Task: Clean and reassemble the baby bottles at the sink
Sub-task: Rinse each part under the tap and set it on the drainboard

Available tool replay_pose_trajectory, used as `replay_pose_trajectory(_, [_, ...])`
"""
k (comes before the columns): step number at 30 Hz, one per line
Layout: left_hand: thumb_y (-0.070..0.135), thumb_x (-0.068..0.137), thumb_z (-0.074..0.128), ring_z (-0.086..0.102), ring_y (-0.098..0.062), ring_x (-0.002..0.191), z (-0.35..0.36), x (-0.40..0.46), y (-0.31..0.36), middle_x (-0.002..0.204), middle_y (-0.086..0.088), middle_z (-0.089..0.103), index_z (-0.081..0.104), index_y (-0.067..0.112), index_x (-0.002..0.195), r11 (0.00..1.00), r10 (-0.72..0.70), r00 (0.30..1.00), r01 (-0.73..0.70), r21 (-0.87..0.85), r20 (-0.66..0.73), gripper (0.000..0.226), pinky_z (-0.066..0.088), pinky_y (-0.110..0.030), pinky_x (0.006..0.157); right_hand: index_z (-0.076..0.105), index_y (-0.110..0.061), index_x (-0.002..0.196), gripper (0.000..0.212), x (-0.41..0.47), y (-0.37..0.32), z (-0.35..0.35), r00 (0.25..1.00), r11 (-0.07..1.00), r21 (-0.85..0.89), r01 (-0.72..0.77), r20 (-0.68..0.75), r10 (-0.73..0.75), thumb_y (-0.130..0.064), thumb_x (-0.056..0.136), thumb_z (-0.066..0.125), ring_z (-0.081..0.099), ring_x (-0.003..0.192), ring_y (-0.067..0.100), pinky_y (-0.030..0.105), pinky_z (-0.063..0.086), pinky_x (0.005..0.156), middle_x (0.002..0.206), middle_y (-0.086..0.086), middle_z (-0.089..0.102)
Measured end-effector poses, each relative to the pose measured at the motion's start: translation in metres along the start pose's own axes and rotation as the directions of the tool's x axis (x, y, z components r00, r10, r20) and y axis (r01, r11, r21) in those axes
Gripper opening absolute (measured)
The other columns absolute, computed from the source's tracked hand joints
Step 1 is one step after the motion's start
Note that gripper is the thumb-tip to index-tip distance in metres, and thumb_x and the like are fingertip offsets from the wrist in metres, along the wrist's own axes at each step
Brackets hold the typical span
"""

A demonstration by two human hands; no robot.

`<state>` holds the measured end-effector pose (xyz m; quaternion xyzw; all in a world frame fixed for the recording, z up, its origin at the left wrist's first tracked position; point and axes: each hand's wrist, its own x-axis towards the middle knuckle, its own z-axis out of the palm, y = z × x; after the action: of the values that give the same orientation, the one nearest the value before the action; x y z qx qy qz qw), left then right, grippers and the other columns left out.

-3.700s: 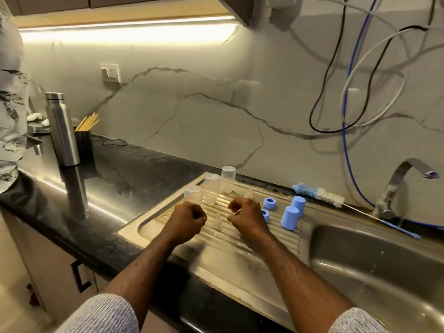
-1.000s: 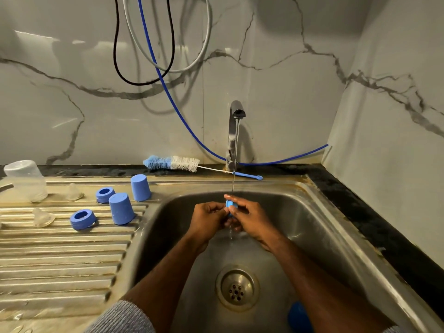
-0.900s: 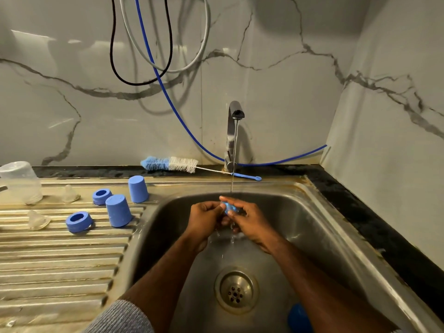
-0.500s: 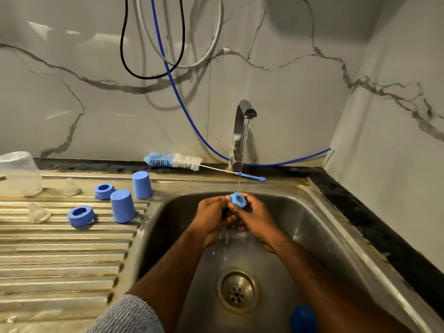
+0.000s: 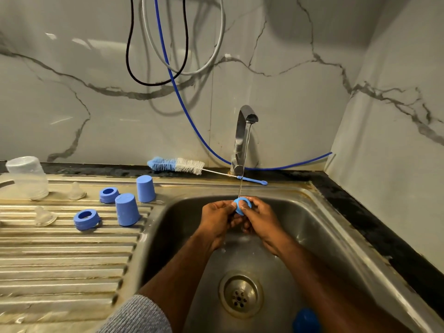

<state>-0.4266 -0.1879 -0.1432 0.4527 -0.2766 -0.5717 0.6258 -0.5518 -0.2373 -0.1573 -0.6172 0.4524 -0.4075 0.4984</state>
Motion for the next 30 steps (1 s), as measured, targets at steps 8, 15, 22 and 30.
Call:
replay_pose_trajectory(8, [0.008, 0.101, 0.057, 0.074, -0.019, 0.069, -0.001, 0.000, 0.006, 0.093, -0.018, 0.077, 0.072, -0.001, 0.105, 1.000, 0.017, 1.000, -0.016, 0.027, -0.012, 0.018, 0.056, -0.024, 0.055, 0.062, -0.022, 0.088, 0.036, 0.006, -0.013, 0.001, 0.993, 0.994, -0.046, -0.098, -0.065, 0.095, -0.057, 0.085, 0.071, 0.058, 0.047, 0.012, 0.024, 0.046, 0.045, 0.071, 0.006, 0.072])
replay_pose_trajectory(15, [0.007, 0.099, 0.059, 0.072, -0.020, 0.077, 0.000, 0.007, 0.000, 0.101, -0.019, 0.076, 0.069, 0.000, 0.112, 0.998, -0.035, 0.999, 0.033, -0.061, -0.034, 0.017, 0.059, -0.033, 0.075, 0.070, -0.022, 0.091, 0.029, 0.014, -0.019, 0.008, 0.981, 0.995, -0.006, -0.103, -0.168, 0.101, -0.048, 0.097, 0.059, 0.050, 0.046, 0.007, 0.019, 0.040, 0.040, 0.073, 0.001, 0.066])
replay_pose_trajectory(22, [0.000, 0.089, 0.071, 0.074, -0.024, 0.093, -0.002, -0.001, -0.012, 0.107, -0.009, 0.075, 0.066, 0.013, 0.121, 0.959, 0.188, 0.970, -0.215, 0.184, 0.153, 0.035, 0.062, -0.035, 0.078, 0.070, -0.018, 0.088, 0.028, 0.013, -0.019, 0.012, 0.950, 0.999, 0.013, -0.043, -0.309, 0.045, -0.043, 0.097, 0.061, 0.069, 0.077, 0.013, 0.025, 0.053, 0.057, 0.089, 0.003, 0.073])
replay_pose_trajectory(30, [0.013, 0.103, 0.054, 0.068, -0.018, 0.073, 0.005, 0.001, -0.003, 0.098, -0.016, 0.071, 0.065, 0.008, 0.121, 0.979, 0.166, 0.985, -0.169, 0.116, 0.042, 0.022, 0.058, -0.046, 0.081, 0.064, -0.014, 0.116, 0.028, 0.007, -0.020, 0.008, 0.987, 0.979, 0.130, -0.157, -0.003, 0.159, -0.033, 0.106, 0.046, 0.062, 0.059, 0.015, 0.026, 0.049, 0.051, 0.077, 0.007, 0.066])
